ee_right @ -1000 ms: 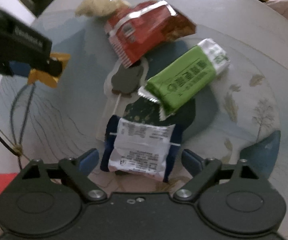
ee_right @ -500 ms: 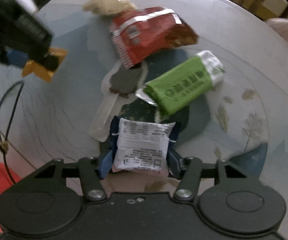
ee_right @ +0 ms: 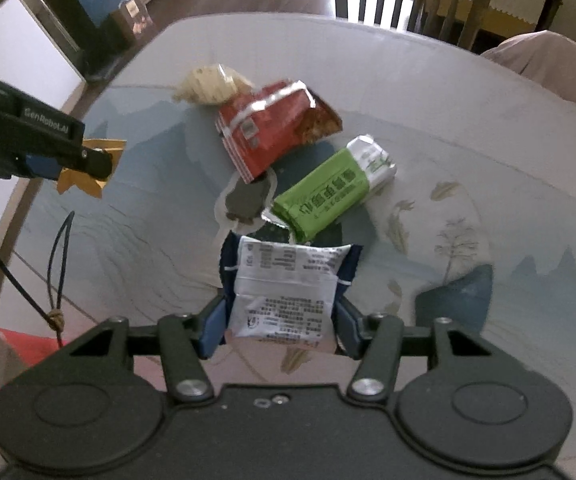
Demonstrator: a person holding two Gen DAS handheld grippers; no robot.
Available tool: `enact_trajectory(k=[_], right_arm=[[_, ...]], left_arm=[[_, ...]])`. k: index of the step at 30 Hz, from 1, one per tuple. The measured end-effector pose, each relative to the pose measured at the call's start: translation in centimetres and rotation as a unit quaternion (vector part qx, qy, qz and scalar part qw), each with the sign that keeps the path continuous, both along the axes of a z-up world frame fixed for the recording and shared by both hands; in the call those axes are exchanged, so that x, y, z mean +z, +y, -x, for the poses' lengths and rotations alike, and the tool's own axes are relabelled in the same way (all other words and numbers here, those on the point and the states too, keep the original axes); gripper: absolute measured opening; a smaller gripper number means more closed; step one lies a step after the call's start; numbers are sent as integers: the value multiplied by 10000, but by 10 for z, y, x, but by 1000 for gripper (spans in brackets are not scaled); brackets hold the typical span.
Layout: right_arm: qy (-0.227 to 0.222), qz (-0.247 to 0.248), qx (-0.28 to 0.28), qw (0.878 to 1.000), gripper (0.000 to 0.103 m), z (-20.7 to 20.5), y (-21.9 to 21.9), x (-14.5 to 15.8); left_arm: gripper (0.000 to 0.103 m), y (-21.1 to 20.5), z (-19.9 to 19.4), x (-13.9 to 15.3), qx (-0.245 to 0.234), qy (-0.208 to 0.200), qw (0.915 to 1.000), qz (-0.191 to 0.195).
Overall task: Organize snacks
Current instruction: 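Carry the yellow snack and white packet over the box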
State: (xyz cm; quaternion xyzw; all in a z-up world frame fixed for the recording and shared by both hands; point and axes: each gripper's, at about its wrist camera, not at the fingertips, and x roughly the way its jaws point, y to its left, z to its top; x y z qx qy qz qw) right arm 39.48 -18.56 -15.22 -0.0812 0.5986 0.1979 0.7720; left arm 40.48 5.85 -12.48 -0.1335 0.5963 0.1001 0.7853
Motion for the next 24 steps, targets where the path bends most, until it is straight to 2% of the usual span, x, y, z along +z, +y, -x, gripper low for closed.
enact_trajectory(k=[11,17,24], right_arm=[[-453,-249,-221,9984,56,38,-5,60],[-619,-364,-151,9973,56,69,0,92],[-707,-423,-48,9966,56,105,3,116]], left_arm=[[34,0,52,78,-360,-682,9970,-119],[34,-4,88,108,-654,-764,9947,-199],[34,-10,135,130,-1005,-845,9911,-214]])
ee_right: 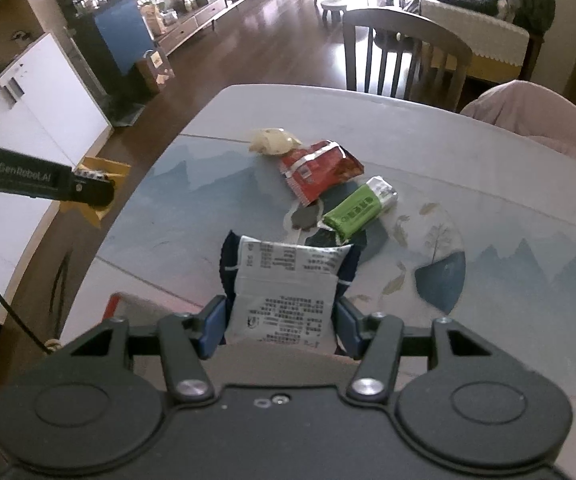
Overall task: Organize snacks
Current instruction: 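Carry the yellow snack and white packet over the box, then open both tools to drop the yellow snack and white packet in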
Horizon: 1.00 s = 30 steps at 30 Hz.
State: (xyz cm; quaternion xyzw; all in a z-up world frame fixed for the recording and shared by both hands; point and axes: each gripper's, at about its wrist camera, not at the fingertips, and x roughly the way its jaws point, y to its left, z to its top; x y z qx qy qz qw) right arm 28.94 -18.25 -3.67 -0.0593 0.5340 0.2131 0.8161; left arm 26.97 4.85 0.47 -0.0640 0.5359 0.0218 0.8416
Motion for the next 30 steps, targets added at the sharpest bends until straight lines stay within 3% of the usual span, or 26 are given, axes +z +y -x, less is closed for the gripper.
enact_trajectory(k=[10,17,21,30], right_arm=[[12,-85,104,9999,56,48,3,12],[137,-143,213,9996,56,75,5,7],[322,-39,205,9993,56,85,6,-13],[847,590,238,9944,56,108,9,-93]], left_arm=[[34,-7,62,9,-306,96,9995,-64],[34,-18,94,-4,-572,318,9978,-55],[34,-24,105,-25,-691,510,9963,4],[34,-36,123,-76,-825,825,9932,22]])
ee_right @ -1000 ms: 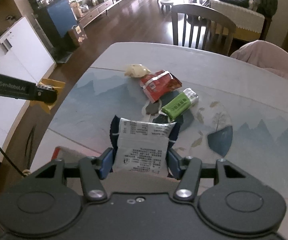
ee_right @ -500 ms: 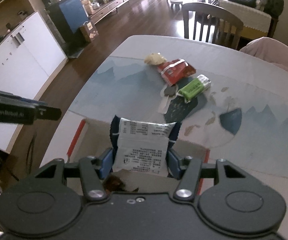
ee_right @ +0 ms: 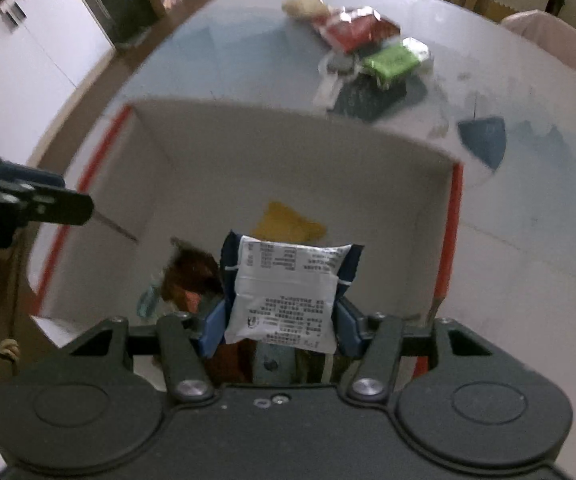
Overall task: Organize snacks
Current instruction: 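Open both tools to drop the yellow snack and white packet in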
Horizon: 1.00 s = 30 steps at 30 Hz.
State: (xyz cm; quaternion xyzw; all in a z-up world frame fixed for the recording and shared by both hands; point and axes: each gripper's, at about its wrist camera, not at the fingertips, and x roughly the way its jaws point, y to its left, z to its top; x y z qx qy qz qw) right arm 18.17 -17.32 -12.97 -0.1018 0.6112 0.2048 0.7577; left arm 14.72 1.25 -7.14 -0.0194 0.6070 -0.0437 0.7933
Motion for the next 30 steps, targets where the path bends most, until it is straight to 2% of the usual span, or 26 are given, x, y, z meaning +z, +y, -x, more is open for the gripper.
enact_trajectory(k=[9,18,22,30], right_arm=[[207,197,-39,9996,58,10,-2,-27],[210,172,-88,9996,64,14,-2,-29],[163,44,-108,9998,65,12,-3,-18],[-232,-304,-102,9992,73,4,-8,31]], left_arm=[[34,-6,6,-22,-61,83,9999,-71],[34,-10,9,-29,-96,70,9999,-92],[34,-11,10,-26,-111,34,9999,-89],[34,-9,9,-5,-152,-150,9998,-44]])
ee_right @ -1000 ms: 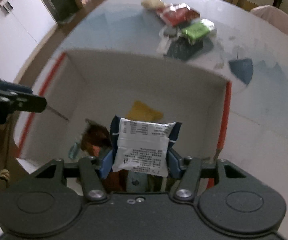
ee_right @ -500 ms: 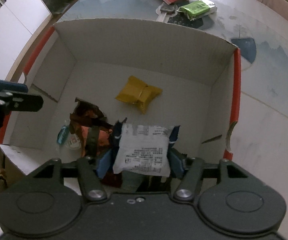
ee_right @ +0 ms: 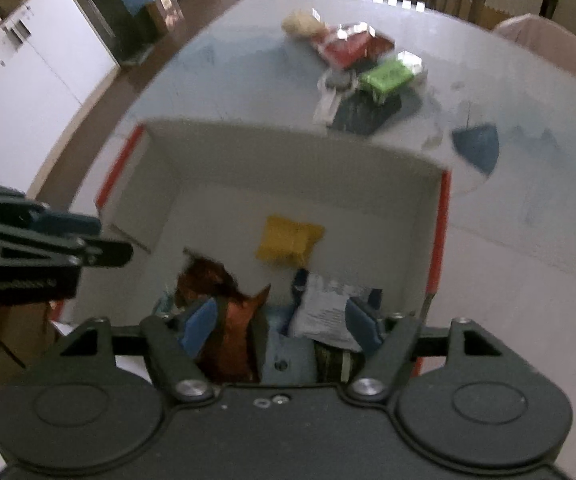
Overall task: Organize snacks
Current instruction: 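Open both tools to drop the yellow snack and white packet in, then move both tools back toward the snack pile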
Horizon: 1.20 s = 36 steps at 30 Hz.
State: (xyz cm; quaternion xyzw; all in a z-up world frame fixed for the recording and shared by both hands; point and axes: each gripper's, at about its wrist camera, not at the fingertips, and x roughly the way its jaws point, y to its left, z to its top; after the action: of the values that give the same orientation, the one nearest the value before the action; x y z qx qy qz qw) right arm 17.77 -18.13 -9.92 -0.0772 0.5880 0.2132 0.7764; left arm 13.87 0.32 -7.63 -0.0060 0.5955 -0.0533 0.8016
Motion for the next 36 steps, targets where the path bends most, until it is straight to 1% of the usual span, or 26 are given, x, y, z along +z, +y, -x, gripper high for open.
enact_trajectory(k=[5,13,21,25,28,32,36], right_arm=[[-278,-174,-53,9994,76,-13,-5,29],[-569,-420,-239,9972,79,-42,-15,62],[-775,-642,-394,9941,80,-84,-24,91],[-855,-689,-454,9929,81,-108,-27,101],[-922,-721,-514,9918,87,-130,-29,108],[-977,-694,-576,9911,88,-161,-31,109],[-888,-592,-617,9924,89,-191,-33,96]], left_arm=[[34,3,-7,17,20,-148,9999,8],[34,8,-26,51,63,-460,9989,-58],[34,18,-62,95,256,-820,9963,-82],[34,18,-85,119,334,-1044,9938,-187],[34,16,-107,132,384,-1186,9918,-280],[34,9,-137,134,413,-1210,9911,-366],[38,4,-167,121,512,-1065,9923,-361]])
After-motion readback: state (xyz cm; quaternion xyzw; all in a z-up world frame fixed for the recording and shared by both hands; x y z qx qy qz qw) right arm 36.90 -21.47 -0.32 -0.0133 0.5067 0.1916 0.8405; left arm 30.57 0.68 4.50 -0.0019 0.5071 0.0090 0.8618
